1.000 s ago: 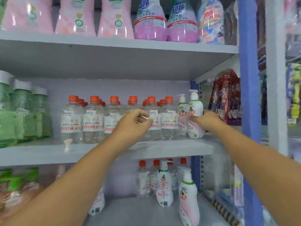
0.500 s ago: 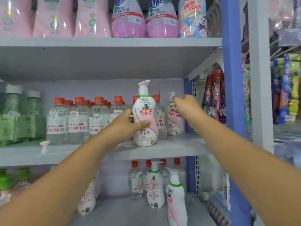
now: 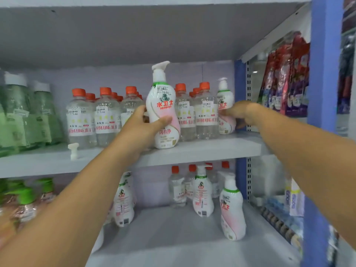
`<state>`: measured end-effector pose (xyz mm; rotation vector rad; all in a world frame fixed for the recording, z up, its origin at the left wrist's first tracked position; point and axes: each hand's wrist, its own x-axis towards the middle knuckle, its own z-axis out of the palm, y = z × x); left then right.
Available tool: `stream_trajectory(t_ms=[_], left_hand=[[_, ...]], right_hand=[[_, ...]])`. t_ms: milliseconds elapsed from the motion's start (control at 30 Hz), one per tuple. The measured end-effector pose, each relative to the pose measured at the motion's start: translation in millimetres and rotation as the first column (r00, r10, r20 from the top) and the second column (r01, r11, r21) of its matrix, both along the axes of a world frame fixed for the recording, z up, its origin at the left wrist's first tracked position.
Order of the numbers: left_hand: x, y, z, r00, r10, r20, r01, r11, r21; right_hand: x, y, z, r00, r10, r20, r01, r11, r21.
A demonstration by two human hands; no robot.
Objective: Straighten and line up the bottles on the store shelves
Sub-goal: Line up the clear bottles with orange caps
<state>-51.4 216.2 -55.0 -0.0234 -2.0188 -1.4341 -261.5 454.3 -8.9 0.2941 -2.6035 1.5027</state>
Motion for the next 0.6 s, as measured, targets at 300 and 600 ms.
stream_trajectory(t_ms=[300,600], left_hand=[[68.9,0.9,-25.4,0.969,0.016,-0.247,-0.039,0.995,-0.087],[118.2,-22.7,-170.3,0.996,0.059,0.060,-0.057,0.998,-0.038]], right_hand=[[81.3,29.1,-10.9,0.978,-0.040,-0.206,0.016,0.993,-0.116],[252.3,32.2,-117.0,0.834,0.043,-0.551,-0.216,0.943,-0.254]])
